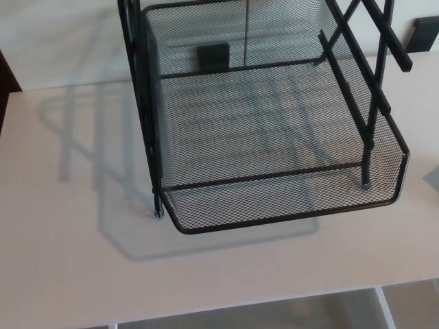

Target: The robot walks towards a desk on which a file tray is kept in the middle and a cube is kept to its right. The robot lifts the cube using its right hand and places it on the file tray.

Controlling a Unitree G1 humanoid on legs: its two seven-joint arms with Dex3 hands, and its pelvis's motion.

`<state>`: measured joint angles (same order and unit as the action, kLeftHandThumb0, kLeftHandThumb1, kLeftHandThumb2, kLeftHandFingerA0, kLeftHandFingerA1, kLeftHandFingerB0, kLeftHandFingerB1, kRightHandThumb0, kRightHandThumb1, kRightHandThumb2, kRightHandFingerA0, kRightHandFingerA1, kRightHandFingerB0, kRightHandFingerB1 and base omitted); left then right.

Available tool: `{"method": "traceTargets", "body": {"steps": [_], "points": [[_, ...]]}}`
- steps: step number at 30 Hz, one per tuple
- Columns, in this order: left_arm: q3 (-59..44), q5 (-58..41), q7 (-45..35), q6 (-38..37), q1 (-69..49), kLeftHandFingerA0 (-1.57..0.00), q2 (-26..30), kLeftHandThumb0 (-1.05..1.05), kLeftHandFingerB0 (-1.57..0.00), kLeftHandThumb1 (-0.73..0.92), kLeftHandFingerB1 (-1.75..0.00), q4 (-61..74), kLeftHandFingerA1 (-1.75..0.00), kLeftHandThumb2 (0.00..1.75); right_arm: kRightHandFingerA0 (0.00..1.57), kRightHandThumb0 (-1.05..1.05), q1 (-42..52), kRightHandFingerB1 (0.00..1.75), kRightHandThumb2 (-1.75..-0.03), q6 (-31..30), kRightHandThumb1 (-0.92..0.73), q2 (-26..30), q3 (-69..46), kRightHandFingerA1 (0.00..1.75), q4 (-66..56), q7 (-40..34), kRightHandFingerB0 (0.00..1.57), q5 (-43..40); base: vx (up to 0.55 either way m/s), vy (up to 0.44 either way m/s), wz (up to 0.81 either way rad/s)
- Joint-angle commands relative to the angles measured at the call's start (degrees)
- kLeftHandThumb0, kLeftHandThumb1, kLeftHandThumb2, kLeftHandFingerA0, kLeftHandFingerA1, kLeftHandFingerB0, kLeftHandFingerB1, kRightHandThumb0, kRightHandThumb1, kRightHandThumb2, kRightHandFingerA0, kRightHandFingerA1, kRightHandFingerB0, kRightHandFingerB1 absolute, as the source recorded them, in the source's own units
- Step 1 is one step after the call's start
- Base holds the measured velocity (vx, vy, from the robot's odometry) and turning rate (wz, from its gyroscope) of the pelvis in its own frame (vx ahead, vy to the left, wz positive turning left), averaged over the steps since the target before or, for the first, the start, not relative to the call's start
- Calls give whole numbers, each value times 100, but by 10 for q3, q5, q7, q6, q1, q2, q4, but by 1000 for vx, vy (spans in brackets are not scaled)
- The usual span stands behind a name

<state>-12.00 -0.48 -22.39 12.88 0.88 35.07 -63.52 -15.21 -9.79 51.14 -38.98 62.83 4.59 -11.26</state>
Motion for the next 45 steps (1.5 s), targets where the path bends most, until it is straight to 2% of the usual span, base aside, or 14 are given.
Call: {"method": "traceTargets", "body": {"steps": [1, 2, 5, 6, 8, 12, 14, 16, 18, 26, 30, 32, 44, 45], "points": [[-12, -13, 5, -9, -3, -25, 6, -96, -24, 61, -67, -3, -74, 93, 0, -105, -57, 0, -72, -64, -70, 51, 64, 76, -76, 28, 0, 18, 0, 0, 0], [-10, -11, 1, -9, -5, -23, 8, -96, -24, 61, -67, 0, -74, 94, 0, -105, -63, 34, -68, -65, -63, 58, 94, 114, -91, 45, 0, 34, 0, 0, 0], [0, -2, -1, -16, -5, -20, 12, -94, -24, 82, -67, -1, -77, 65, 0, -105, -97, 6, -72, -24, -63, 62, 160, 117, -114, 123, 0, 46, 0, 0, 0], [-5, -8, -3, -9, -3, -20, 12, -94, -24, 82, -68, -2, -79, 64, 17, -105, -111, 60, -109, -29, -43, 63, 179, 114, -117, 138, 0, 51, 0, 0, 0], [-1, -4, -2, -15, -7, -22, 11, -88, -28, 60, -67, -2, -69, 109, 1, -105, -133, 86, -61, -48, -61, 68, 232, 168, -143, 166, 0, 75, 0, 0, 0], [8, 2, -6, -20, -9, -24, 14, -98, -24, 63, -68, 3, -74, 95, 0, -105, -116, 35, -65, -53, -61, 70, 296, 115, -257, 202, 0, 85, 0, 0, 0], [4, -3, -3, -10, -11, -25, 13, -90, -30, 59, -69, 10, -72, 108, 2, -103, -94, 1, -101, -102, -59, 68, 348, 18, -363, 214, 0, 104, 0, 0, 0], [2, -4, -2, -15, -16, -23, 13, -94, -27, 82, -70, 7, -80, 64, 0, -94, -95, 0, -93, -132, -55, 62, 387, 14, -412, 219, 0, 119, 0, 0, 0], [2, -4, -2, -8, -19, -25, 14, -88, -31, 60, -69, 14, -71, 107, 0, -79, -96, 10, -88, -159, -48, 51, 415, 17, -434, 221, 0, 128, 0, 0, 0], [5, -3, -8, -12, -25, -24, 15, -94, -26, 62, -68, 22, -74, 94, 5, -74, -97, 16, -59, -152, -61, 21, 493, 39, -421, 188, 0, 175, 0, 0, 0], [8, 1, -9, -18, -28, -24, 18, -90, -28, 61, -68, 24, -71, 109, 0, -81, -115, 12, -88, -152, -50, 8, 539, 19, -402, 183, 0, 208, 0, 0, 0], [7, -1, -8, -12, -27, -22, 18, -94, -25, 82, -69, 23, -78, 64, 0, -86, -123, 8, -88, -153, -53, 8, 560, 14, -395, 194, 0, 222, 0, 0, 0], [23, 4, -3, -9, -30, -20, 23, -90, -25, 81, -68, 30, -77, 65, 0, -79, -133, 16, -87, -132, -49, -4, 605, 22, -365, 193, 2, 283, 0, 0, 0], [15, -5, -4, -2, -29, -21, 23, -92, -26, 60, -67, 33, -72, 95, 0, -79, -133, 14, -86, -131, -50, -3, 598, 20, -368, 196, 1, 278, 0, 0, 0]]}}
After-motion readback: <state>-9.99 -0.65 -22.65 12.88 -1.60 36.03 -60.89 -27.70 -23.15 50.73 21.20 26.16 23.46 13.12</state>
